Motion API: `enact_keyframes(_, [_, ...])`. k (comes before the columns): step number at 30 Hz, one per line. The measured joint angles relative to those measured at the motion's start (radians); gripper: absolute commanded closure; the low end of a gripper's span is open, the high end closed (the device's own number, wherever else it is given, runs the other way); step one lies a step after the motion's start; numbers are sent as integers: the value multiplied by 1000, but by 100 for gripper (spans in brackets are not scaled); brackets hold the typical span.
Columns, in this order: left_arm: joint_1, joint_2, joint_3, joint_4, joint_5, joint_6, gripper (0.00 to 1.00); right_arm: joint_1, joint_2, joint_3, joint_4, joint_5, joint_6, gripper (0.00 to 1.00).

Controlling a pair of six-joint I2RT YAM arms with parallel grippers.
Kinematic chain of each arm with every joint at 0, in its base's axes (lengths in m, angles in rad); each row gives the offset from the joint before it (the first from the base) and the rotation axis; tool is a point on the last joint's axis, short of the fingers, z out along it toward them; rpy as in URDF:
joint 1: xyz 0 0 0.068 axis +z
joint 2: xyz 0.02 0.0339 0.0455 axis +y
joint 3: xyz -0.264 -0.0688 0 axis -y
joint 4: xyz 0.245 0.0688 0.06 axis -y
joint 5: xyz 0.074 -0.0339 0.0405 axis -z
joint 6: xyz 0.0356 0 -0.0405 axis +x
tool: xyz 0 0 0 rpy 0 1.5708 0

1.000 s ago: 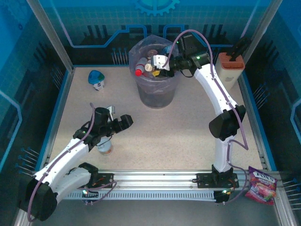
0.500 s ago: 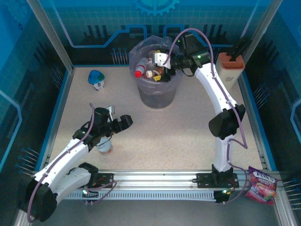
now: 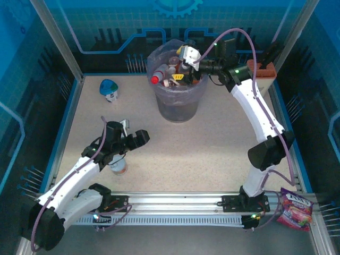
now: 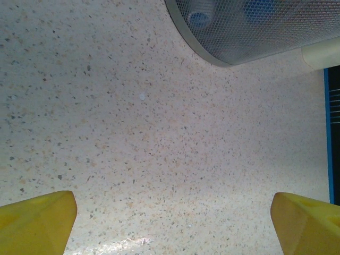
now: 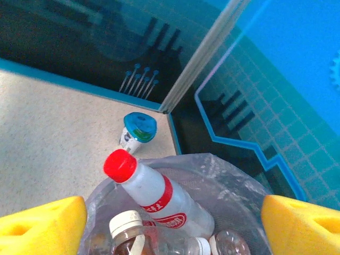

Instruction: Put the plastic bottles in the bin

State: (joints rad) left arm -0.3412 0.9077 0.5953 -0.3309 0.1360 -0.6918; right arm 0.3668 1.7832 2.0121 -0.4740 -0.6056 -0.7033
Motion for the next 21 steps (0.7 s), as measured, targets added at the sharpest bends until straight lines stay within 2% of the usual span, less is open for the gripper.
enact_keyframes(5, [15, 0, 77, -62, -69, 66, 1, -27, -109, -156, 105, 168, 192, 11])
enact_keyframes(11, [52, 1, 143, -93, -206, 182, 1, -140, -313, -383, 155, 398, 406, 7])
enact_keyframes(15, [94, 17, 143, -90, -330, 257, 1, -200, -469, -609, 184, 515, 502, 0])
enact_keyframes(21, [174, 28, 79, -21, -516, 353, 1, -257, -613, -954, 214, 664, 616, 0])
